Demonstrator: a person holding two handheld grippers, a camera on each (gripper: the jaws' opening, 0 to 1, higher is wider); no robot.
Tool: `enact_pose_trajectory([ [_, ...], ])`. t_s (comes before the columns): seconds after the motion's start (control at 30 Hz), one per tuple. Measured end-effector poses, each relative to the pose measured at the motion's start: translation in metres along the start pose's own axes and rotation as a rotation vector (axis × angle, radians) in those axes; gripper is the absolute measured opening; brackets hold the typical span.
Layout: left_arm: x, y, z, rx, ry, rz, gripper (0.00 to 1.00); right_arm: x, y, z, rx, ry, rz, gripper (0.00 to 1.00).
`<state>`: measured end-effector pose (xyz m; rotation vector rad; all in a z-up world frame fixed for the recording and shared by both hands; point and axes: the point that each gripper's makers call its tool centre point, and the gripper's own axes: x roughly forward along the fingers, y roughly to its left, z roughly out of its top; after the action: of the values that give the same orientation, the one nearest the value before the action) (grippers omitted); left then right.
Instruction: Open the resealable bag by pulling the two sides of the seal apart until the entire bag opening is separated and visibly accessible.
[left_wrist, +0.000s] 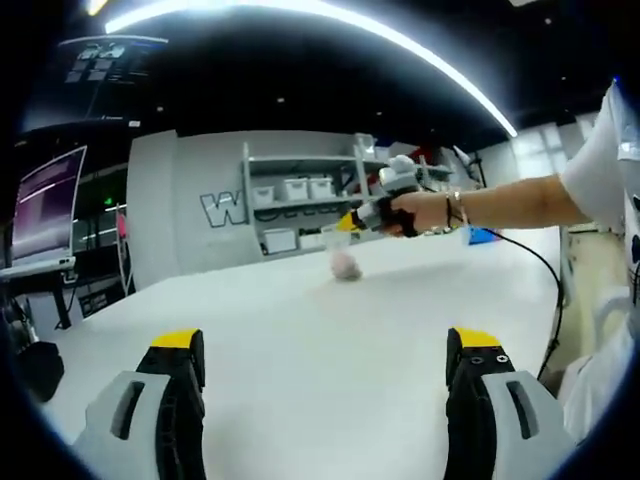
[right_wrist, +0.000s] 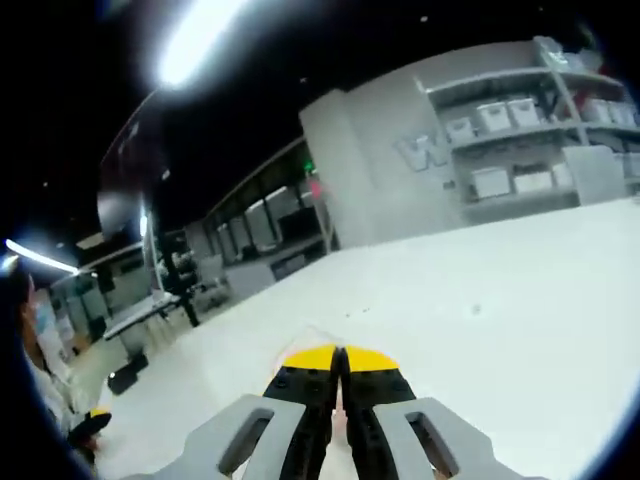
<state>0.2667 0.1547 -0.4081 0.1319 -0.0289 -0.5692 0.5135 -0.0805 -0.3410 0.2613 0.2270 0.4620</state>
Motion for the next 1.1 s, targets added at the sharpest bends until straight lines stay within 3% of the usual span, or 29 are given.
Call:
enact_pose_trajectory([
  [0.5,0.003,0.002,0.001,0.012,0.0,0.003,1.0,0.027,-0.017,0.02,-0.011,-0.014,-0.046,0.0],
  [0.8,0.003,0.002,0.0,0.024,-0.002,0.004,1.0,0.046,-0.03,0.022,0.006,-0.014,-0.069,0.0],
  [1.1,0.003,0.002,0.001,0.017,-0.003,0.001,1.0,0.064,-0.03,0.031,-0.015,-0.013,-0.086,0.0],
])
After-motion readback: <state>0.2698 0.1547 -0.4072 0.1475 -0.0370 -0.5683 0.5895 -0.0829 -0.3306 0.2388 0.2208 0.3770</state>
